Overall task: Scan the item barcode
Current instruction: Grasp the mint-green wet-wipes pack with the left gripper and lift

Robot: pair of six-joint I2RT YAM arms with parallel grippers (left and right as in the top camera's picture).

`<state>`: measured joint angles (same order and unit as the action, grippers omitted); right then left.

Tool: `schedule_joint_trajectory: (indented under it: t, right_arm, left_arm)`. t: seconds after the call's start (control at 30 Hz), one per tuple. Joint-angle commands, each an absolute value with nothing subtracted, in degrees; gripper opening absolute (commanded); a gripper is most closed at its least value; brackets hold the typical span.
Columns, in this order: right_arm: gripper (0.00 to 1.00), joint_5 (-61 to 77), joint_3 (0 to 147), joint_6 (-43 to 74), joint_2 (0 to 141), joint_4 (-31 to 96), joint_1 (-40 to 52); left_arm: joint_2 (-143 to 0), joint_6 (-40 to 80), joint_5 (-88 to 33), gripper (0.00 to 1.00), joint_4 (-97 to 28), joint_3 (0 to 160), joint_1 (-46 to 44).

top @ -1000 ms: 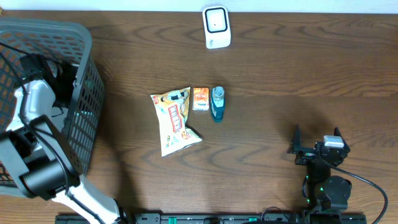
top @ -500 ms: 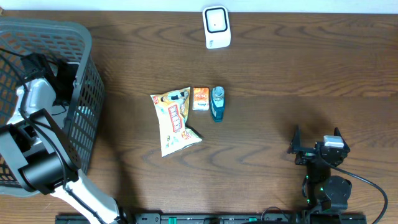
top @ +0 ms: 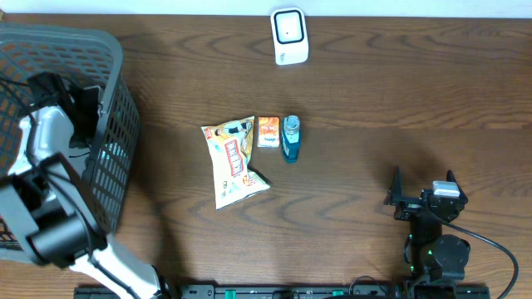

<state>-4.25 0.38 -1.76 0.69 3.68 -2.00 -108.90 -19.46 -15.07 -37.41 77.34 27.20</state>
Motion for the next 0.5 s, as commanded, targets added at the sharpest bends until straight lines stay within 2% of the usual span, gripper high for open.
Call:
schedule_joint_trajectory:
  t: [0.0,0.2,0.33,0.47]
  right_arm:
    - [0.99,-3.95,0.32,-2.24,0.38,3.90,-1.41]
    - [0.99,-3.95,0.32,-2.24,0.38,3.88,-1.41]
    - [0.99,-3.95,0.32,-2.22,0.38,3.88,-1.41]
    - [0.99,-3.95,0.32,-2.24,0.38,3.88,-1.41]
  left_arm:
    - [-97.25,-15.97,-9.34,0.49,-37.67,77.87,27.11]
    - [-81.93,-13.67,-3.25,0.49,-36.91,77.87,27.46]
    - [-72.95,-1.61,-2.66,0.49,-33.23,77.87,27.55]
    - [-66.17,11.18,-16.01,0.49,-28.53,77.87,27.49]
